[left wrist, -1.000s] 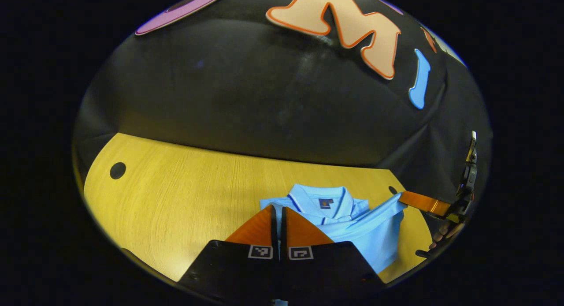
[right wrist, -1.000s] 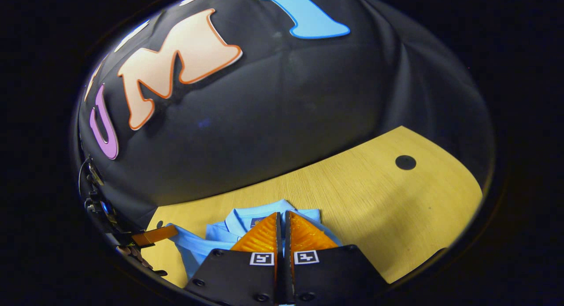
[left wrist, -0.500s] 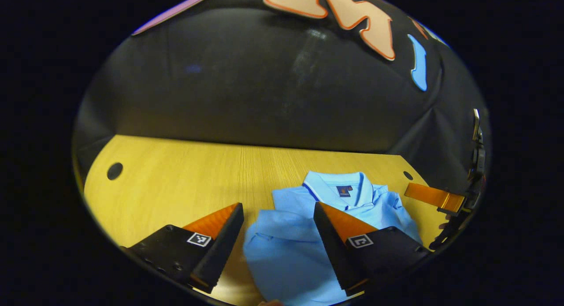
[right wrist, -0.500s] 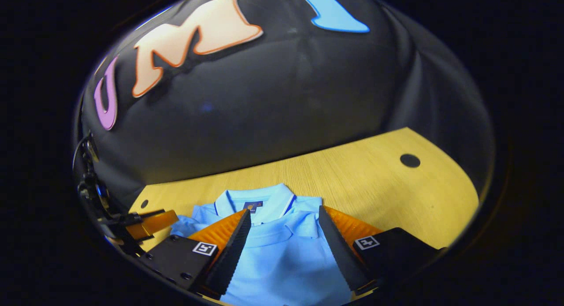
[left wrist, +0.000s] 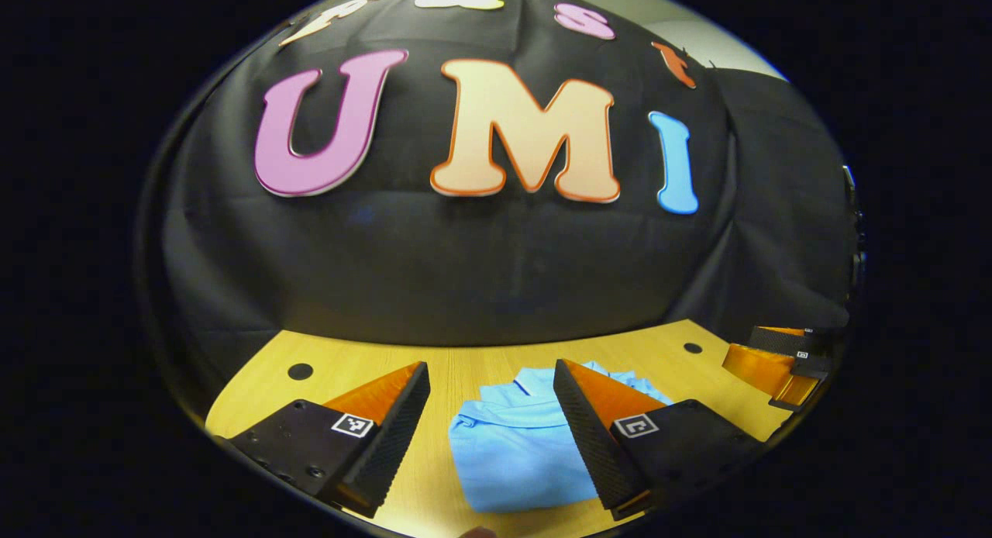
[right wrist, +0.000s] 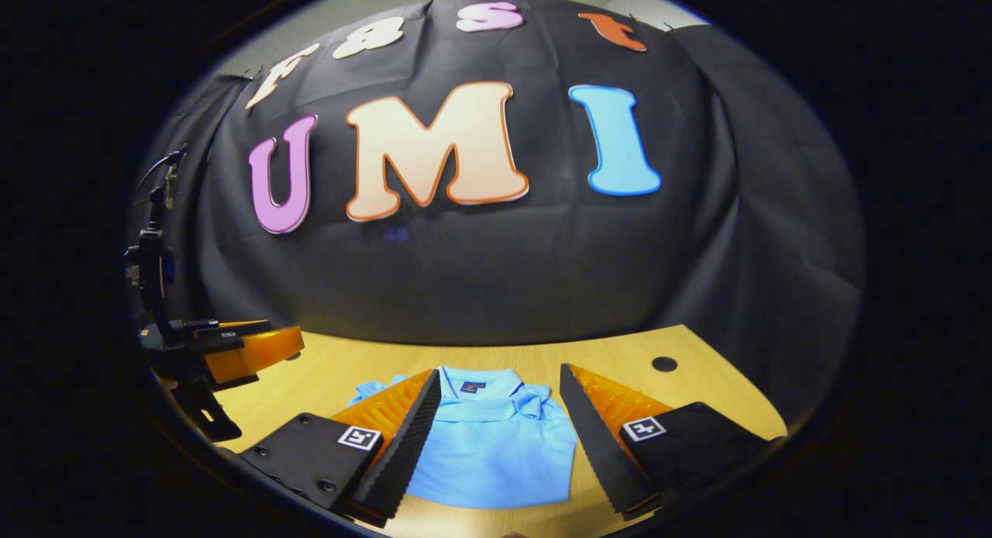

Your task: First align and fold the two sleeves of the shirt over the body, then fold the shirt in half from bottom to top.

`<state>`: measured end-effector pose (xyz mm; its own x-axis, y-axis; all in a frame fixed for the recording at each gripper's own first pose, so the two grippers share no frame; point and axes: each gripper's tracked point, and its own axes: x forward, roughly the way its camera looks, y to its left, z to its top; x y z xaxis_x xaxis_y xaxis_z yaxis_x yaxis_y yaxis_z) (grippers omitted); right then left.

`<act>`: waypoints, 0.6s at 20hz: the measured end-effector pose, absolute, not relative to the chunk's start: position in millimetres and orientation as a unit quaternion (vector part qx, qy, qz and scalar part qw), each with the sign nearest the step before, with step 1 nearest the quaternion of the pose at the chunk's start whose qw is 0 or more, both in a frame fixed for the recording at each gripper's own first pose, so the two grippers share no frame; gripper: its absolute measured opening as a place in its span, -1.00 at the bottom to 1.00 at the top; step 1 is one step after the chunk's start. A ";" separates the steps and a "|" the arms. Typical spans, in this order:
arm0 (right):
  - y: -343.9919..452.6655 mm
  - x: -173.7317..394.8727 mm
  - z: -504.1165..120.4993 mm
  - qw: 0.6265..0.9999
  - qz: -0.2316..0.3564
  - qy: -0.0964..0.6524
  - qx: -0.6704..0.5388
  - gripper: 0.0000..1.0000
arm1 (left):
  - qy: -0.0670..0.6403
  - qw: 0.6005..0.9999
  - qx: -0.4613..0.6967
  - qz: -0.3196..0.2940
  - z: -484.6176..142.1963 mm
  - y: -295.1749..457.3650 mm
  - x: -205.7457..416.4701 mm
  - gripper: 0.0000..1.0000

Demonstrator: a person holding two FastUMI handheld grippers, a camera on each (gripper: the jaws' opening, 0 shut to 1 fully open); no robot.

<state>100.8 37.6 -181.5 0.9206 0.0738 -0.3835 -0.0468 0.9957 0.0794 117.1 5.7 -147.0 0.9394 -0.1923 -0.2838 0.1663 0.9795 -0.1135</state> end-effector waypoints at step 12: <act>26.8 -32.0 -76.2 0.989 0.057 0.133 0.039 0.92 | 0.079 0.996 -0.019 -0.040 -61.2 9.2 -26.1 0.90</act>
